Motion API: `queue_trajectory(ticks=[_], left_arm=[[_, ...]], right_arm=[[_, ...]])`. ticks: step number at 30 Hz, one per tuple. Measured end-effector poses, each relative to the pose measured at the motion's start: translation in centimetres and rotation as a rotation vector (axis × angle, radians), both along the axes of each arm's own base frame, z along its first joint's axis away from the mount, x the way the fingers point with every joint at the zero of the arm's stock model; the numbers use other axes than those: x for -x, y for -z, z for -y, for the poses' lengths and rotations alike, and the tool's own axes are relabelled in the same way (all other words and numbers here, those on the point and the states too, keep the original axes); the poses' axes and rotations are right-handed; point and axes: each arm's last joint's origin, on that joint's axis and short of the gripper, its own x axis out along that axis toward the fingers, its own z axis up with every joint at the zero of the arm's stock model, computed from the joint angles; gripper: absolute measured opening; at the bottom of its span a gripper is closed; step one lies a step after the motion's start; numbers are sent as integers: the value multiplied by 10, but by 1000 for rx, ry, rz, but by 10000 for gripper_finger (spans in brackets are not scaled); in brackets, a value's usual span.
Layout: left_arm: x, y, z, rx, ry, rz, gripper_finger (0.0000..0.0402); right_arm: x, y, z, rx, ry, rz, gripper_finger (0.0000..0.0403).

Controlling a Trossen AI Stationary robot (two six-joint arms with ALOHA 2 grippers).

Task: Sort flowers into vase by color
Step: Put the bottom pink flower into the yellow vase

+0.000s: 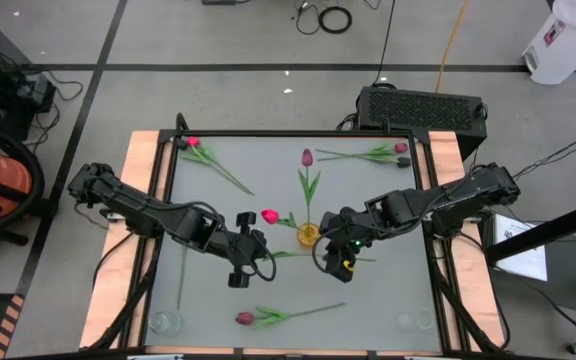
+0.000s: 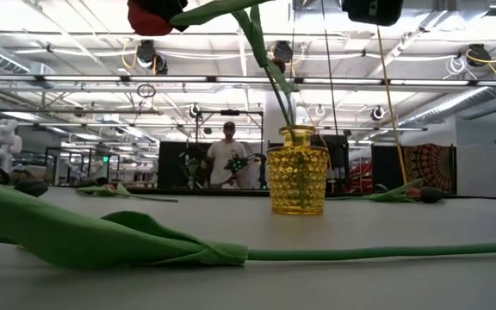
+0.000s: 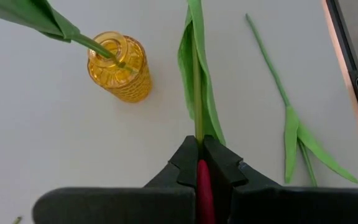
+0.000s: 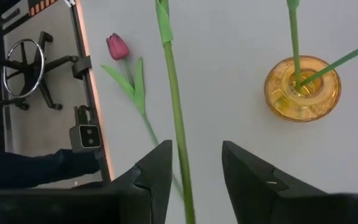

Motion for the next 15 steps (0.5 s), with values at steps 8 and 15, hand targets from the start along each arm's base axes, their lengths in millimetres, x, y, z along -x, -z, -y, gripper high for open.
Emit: queue_trajectory(ticks=[8, 15], left_arm=[[0, 0, 0, 0, -1, 0, 10], [0, 0, 0, -1, -6, 2, 10]], right_arm=[[0, 0, -1, -29, -24, -9, 82], [1, 0, -3, -25, -37, -7, 24]])
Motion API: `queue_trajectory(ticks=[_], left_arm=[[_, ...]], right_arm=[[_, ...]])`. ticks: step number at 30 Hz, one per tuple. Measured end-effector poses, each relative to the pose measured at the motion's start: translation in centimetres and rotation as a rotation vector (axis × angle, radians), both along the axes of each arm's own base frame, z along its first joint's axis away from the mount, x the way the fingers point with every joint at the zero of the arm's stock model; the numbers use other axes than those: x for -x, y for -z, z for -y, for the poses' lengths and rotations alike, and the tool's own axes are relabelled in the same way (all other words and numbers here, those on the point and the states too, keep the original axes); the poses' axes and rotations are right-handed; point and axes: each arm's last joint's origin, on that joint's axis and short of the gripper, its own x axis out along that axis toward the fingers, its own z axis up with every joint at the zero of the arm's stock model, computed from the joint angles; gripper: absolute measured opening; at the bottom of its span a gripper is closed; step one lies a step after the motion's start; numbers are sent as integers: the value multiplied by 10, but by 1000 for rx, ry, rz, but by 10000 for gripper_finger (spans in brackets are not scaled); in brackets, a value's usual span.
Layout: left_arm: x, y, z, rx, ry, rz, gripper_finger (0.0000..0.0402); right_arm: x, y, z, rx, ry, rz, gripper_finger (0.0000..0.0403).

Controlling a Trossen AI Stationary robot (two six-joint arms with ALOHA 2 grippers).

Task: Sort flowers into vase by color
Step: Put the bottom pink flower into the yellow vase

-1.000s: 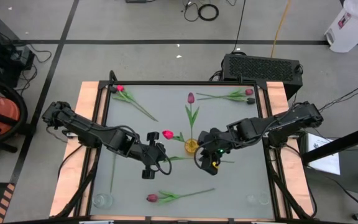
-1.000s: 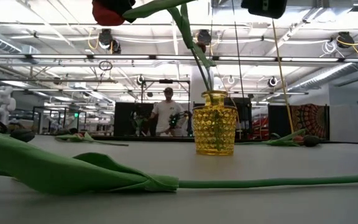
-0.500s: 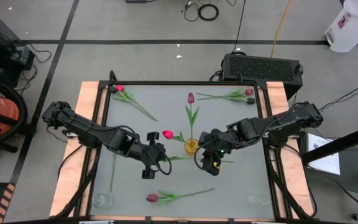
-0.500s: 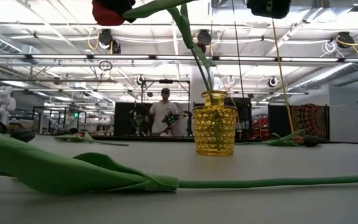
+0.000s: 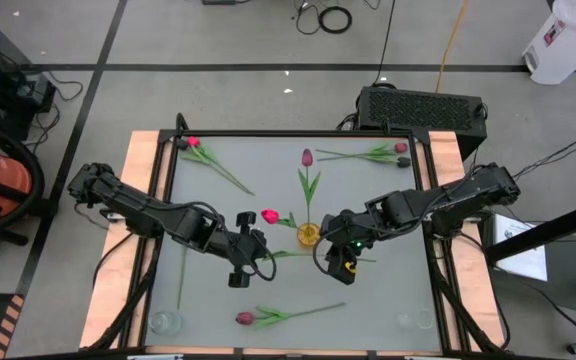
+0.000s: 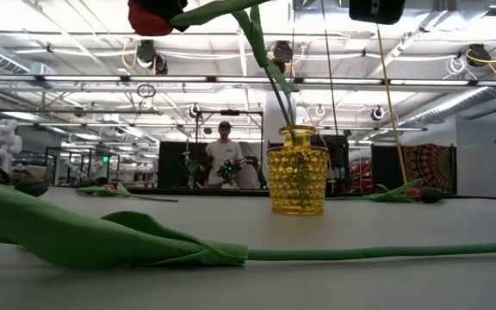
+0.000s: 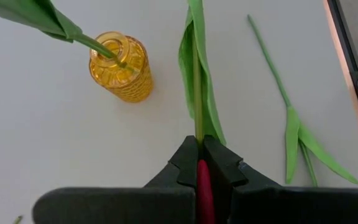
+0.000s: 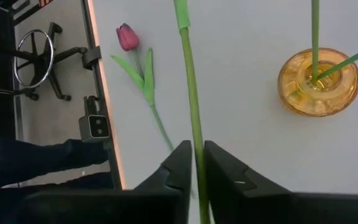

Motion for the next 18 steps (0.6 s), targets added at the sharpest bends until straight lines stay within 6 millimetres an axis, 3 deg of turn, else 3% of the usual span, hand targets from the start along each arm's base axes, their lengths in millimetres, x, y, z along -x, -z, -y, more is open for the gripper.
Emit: queue_trajectory(ticks=[3, 15, 18], left_arm=[[0, 0, 0, -1, -1, 0, 10], [-1, -1, 0, 2, -4, 8, 10], [-1, -1, 1, 14, 3, 9, 26]], right_arm=[[0, 0, 0, -2, -4, 0, 6], [2, 1, 0, -13, -8, -30, 1], [2, 1, 0, -12, -11, -29, 1]])
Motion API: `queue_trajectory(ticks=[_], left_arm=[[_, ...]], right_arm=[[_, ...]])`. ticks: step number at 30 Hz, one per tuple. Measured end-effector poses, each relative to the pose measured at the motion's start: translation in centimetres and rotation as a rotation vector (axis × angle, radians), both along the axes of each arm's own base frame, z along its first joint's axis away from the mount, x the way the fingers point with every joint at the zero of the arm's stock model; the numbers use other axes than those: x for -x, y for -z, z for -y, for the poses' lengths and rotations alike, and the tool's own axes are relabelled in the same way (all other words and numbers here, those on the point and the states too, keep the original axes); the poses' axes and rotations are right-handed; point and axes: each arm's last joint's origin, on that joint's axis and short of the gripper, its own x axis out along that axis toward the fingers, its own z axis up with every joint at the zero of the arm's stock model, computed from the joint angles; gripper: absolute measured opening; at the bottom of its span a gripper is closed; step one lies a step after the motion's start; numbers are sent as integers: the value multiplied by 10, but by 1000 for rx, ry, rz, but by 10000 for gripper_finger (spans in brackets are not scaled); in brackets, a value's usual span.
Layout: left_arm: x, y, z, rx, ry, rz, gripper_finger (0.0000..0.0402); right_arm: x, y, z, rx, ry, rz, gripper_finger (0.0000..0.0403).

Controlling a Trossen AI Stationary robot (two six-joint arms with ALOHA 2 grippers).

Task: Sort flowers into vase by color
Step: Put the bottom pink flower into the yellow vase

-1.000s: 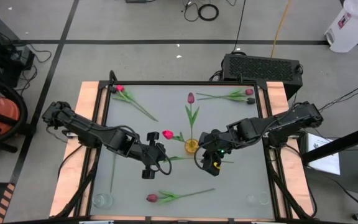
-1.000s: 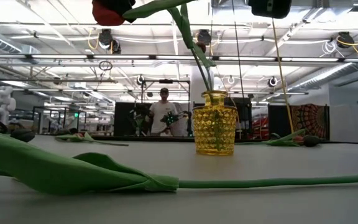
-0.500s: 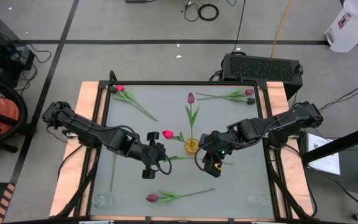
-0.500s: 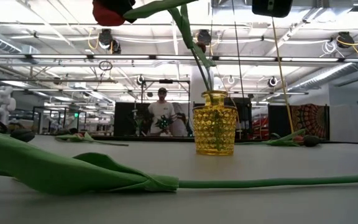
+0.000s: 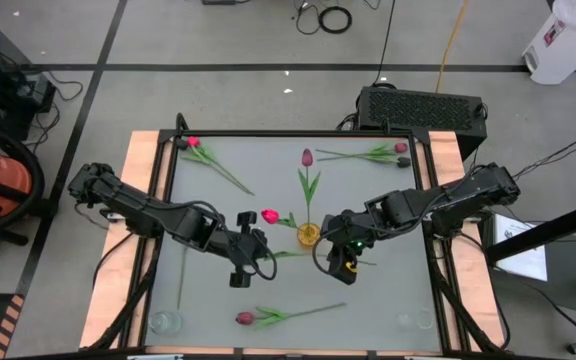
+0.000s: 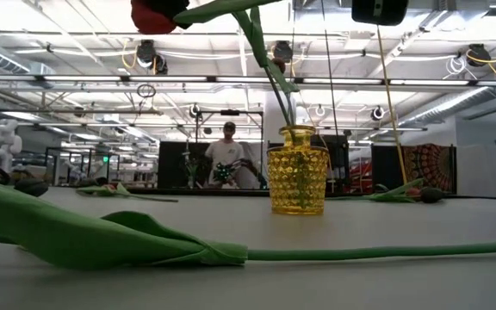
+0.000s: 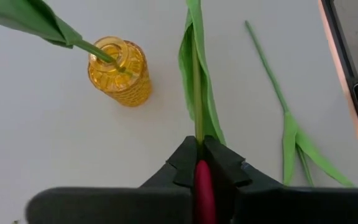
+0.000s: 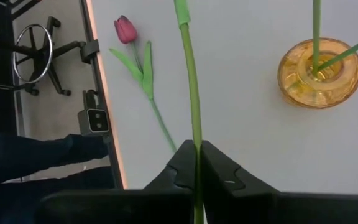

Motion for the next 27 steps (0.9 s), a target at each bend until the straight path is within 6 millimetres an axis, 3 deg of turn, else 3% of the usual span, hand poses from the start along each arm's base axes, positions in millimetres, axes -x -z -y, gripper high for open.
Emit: queue_trajectory(ticks=[5, 17, 27], left_arm=[[0, 0, 0, 21, -25, -4, 63], [2, 1, 0, 75, -89, -28, 109], [12, 9, -4, 74, -162, -158, 155]], right_arm=[[0, 0, 0, 6, -6, 3, 1], [2, 2, 1, 24, -16, -20, 0], [3, 2, 2, 54, -23, -17, 0]])
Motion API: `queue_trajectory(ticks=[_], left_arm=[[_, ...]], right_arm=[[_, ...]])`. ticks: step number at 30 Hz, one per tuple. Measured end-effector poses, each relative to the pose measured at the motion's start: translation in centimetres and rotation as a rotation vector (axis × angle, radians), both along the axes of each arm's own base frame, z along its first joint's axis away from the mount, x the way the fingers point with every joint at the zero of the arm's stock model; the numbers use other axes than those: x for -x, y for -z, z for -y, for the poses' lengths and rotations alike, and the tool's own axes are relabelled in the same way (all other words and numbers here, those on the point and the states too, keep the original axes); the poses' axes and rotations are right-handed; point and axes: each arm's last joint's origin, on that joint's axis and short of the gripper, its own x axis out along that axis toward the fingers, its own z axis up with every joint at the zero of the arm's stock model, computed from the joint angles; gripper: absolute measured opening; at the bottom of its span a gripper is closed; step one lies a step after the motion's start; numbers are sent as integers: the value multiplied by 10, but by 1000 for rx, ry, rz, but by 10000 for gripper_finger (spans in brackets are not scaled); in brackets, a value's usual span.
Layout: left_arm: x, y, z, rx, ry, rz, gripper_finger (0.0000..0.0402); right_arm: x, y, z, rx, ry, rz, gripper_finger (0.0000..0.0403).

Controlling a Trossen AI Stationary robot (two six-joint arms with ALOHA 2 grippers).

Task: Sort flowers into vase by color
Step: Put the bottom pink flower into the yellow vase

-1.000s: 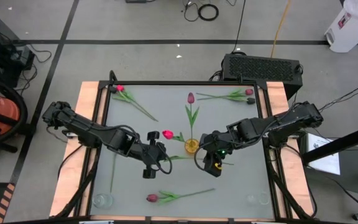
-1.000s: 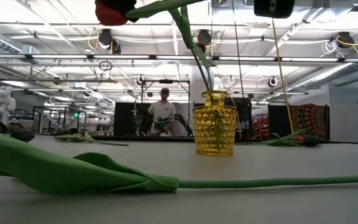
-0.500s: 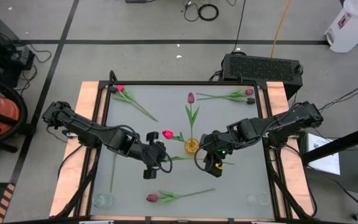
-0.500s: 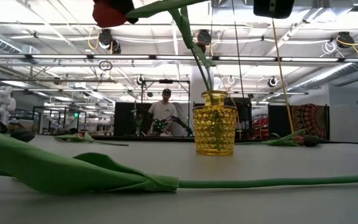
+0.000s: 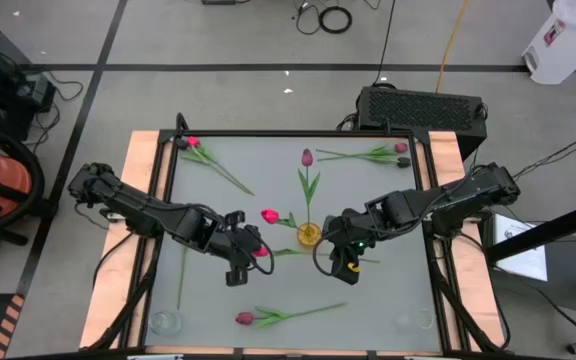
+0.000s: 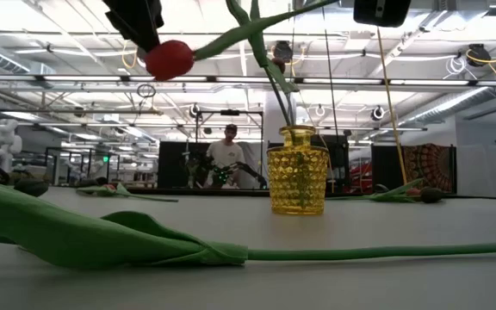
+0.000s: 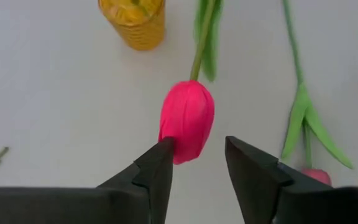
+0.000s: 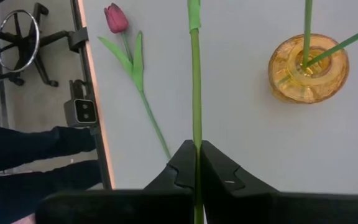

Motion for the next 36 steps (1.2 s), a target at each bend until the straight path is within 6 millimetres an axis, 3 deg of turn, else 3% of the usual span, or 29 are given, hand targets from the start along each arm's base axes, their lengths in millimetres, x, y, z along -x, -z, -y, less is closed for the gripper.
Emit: queue_trajectory(ticks=[6, 15, 21, 36], left_arm=[[4, 2, 0, 41, -9, -60, 166], [27, 11, -9, -36, -103, -303, 167], [31, 12, -12, -66, -183, -336, 167], [29, 11, -11, -29, -296, -295, 167]], right_arm=[[1, 1, 1, 29, 3, 0, 0], [4, 2, 1, 47, -17, -27, 0], [10, -6, -4, 52, -53, 25, 0], [63, -72, 8, 125, -2, 384, 0]])
